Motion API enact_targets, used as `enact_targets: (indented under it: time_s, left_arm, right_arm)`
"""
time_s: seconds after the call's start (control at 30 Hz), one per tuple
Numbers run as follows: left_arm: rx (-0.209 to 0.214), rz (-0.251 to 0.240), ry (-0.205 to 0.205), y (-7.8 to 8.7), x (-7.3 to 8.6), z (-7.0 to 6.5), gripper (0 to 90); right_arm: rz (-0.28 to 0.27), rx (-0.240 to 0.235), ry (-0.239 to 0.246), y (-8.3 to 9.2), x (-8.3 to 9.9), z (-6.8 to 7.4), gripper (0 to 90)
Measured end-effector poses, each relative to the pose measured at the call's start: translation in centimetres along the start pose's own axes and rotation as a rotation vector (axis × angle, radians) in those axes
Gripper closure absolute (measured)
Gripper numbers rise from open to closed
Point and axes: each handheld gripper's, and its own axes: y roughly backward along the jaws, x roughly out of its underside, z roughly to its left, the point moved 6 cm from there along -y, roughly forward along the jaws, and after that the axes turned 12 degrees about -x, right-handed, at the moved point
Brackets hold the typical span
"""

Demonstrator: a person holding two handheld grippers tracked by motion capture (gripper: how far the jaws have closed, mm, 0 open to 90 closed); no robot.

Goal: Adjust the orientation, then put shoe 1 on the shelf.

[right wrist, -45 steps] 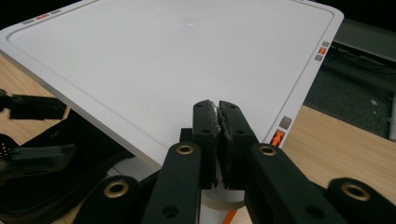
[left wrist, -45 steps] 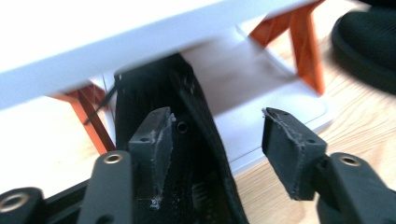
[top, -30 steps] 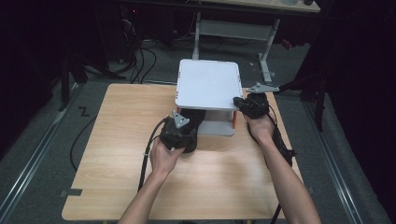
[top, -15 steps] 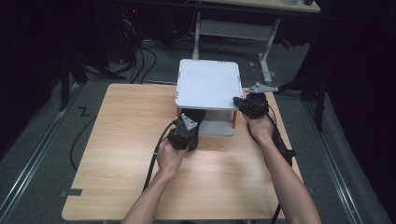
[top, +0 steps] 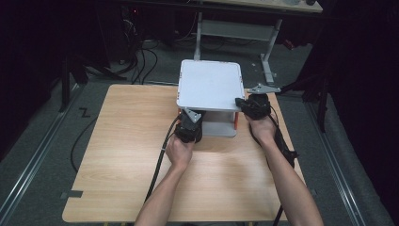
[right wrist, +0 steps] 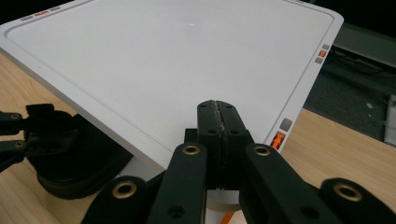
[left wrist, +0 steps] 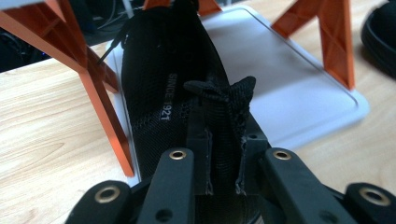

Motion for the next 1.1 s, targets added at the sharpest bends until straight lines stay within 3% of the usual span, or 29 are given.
enact_targets:
  time_s: [0.13, 0.3, 0.53, 0.63, 0.87, 1.1]
  left_arm:
    - [-0.007, -0.004, -0.002, -0.7, -0.1, -0.1, 79.3]
    - [-0.015, -0.017, 0.028, -1.4, -0.4, 0.1, 79.0]
    - [-0.02, -0.023, -0.01, -2.4, -0.3, -0.2, 78.8]
    - [-0.017, -0.016, -0.002, -2.3, -0.4, -0.2, 77.6]
    - [0.01, 0.038, 0.051, -1.5, -0.8, 0.4, 54.9]
    - [0.04, 0.046, 0.075, 0.4, -1.0, 2.4, 44.5]
  right_arm:
    - [-0.001, -0.001, -0.002, 0.0, 0.0, 0.0, 89.7]
    - [0.001, -0.002, 0.003, 0.0, 0.0, 0.0, 89.8]
    - [0.002, -0.008, -0.003, 0.0, 0.0, -0.1, 89.9]
    - [0.002, -0.003, 0.004, 0.0, 0.0, 0.0, 90.0]
    - [-0.001, -0.004, 0.001, 0.0, 0.0, 0.0, 89.9]
    - [-0.002, -0.005, 0.007, 0.0, 0.0, 0.0, 89.9]
